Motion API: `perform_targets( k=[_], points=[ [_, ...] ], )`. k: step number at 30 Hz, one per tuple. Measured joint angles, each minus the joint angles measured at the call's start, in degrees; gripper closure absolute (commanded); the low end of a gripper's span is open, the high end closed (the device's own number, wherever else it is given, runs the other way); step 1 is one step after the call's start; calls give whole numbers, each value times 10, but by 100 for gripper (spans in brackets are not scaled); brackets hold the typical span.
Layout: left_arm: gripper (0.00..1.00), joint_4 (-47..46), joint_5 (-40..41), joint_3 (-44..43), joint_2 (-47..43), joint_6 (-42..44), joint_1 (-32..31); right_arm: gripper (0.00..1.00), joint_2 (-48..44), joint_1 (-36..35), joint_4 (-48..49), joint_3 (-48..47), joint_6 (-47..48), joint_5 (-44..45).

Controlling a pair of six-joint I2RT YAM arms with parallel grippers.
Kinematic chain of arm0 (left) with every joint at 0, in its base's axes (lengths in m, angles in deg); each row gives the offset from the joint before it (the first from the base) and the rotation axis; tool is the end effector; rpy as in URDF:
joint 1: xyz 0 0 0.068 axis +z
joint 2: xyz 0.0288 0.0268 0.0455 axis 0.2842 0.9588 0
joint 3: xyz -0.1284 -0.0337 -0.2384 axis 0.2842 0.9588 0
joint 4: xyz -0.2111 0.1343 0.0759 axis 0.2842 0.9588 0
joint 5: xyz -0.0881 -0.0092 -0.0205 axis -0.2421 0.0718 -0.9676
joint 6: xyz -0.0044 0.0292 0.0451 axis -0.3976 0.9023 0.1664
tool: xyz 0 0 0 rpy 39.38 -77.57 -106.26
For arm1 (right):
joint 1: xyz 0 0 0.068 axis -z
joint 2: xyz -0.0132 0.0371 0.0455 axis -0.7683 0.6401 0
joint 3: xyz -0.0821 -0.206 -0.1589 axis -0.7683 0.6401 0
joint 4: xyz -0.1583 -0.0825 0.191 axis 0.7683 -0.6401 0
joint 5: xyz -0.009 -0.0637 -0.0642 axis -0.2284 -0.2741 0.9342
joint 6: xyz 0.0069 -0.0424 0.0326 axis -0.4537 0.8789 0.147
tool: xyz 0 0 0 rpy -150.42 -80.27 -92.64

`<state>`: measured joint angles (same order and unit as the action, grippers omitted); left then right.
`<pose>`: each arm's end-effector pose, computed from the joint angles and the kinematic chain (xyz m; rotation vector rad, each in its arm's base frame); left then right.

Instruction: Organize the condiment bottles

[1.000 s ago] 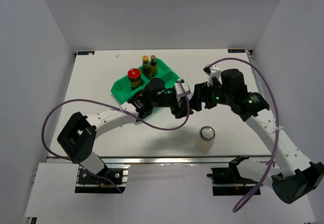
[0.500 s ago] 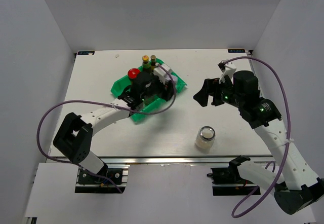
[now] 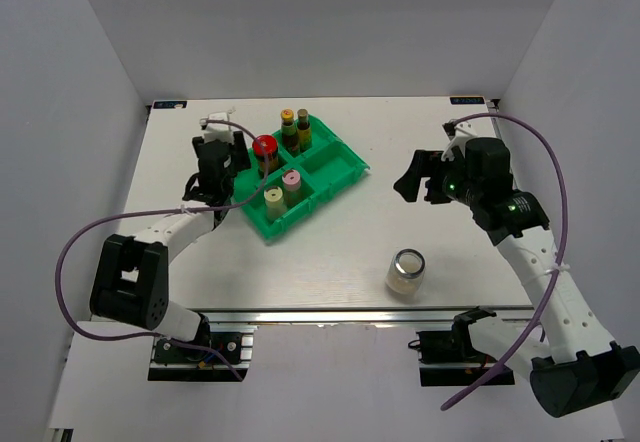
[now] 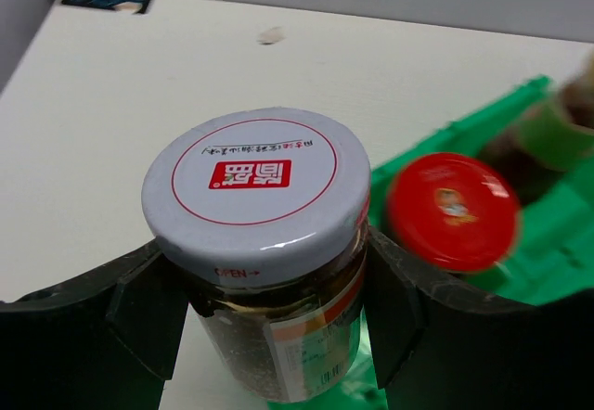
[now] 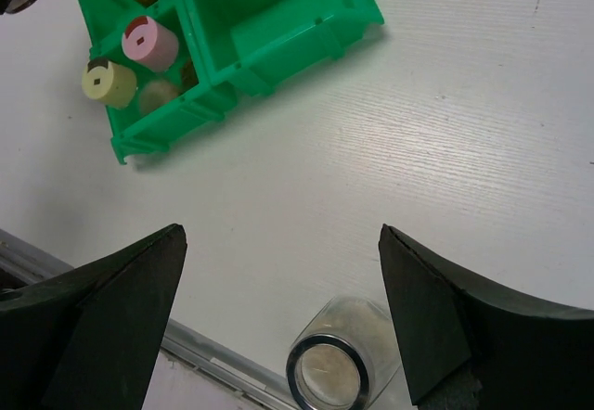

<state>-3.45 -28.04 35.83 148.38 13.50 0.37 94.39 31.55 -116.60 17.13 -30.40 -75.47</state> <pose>0.3200 -0.0795 0.2542 -0.0841 1.8201 0.0652 0.1997 0.0739 0.3691 -0.1561 2.0778 0.5491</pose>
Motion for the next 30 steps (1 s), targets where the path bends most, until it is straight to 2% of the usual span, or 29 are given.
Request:
perform_targets(
  k=[7, 13, 23, 30],
  points=[
    [100, -107, 8, 58, 37, -2, 66, 11, 3, 21, 9, 3, 0, -2],
    [100, -158, -40, 59, 104, 0, 69, 11, 12, 33, 12, 10, 0, -7],
    [100, -241, -76, 86, 106, -6, 69, 11, 13, 48, 14, 19, 0, -11],
    [100, -247, -121, 94, 106, -7, 69, 11, 12, 54, 16, 28, 0, -11]
  ],
)
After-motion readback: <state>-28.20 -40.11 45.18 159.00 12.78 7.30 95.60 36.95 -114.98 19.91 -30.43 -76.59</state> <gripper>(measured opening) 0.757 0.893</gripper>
